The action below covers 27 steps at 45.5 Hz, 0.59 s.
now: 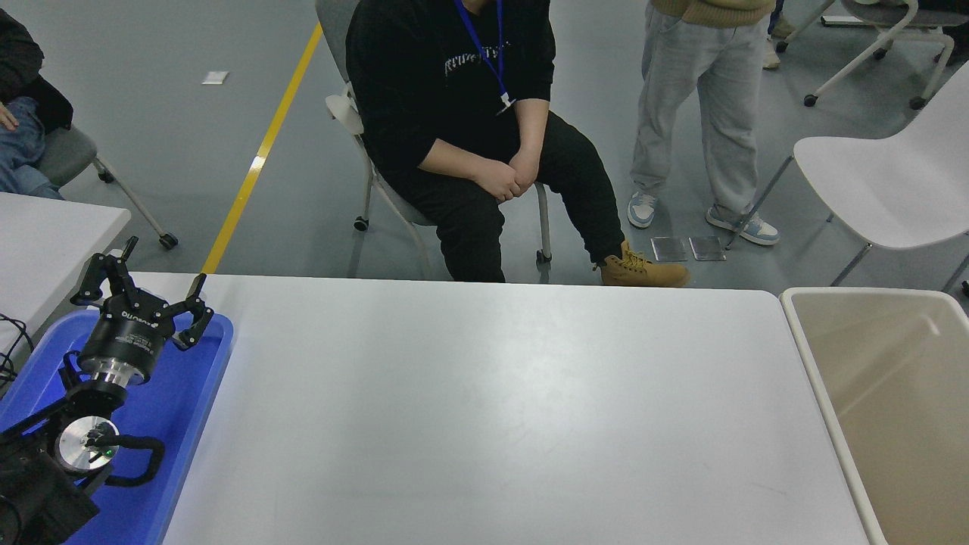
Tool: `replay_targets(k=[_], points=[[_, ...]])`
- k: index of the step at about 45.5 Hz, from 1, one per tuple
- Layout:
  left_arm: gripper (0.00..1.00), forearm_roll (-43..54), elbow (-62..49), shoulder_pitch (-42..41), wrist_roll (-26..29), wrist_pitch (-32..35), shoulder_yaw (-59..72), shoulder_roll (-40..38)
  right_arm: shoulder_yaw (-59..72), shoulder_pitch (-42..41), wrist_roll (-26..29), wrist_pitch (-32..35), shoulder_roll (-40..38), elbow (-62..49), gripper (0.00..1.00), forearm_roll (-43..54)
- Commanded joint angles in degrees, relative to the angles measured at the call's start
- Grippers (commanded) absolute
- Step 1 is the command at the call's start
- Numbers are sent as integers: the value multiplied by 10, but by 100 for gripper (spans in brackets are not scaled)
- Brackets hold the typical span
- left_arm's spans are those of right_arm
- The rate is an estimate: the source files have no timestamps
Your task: Clean the table surface
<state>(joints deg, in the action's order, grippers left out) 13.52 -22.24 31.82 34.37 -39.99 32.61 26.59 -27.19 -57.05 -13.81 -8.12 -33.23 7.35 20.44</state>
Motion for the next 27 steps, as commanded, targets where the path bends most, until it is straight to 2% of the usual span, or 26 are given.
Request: replay_targets(k=[1,13,27], points=[[100,0,0,0,0,0,0,0,-134,-16,-3,3,-22,69,99,-47],[100,0,0,0,0,0,0,0,-210,-1,2,6,-48,195,99,-51],[100,0,0,0,0,0,0,-1,-284,88,-2,50,-39,366,99,-51]])
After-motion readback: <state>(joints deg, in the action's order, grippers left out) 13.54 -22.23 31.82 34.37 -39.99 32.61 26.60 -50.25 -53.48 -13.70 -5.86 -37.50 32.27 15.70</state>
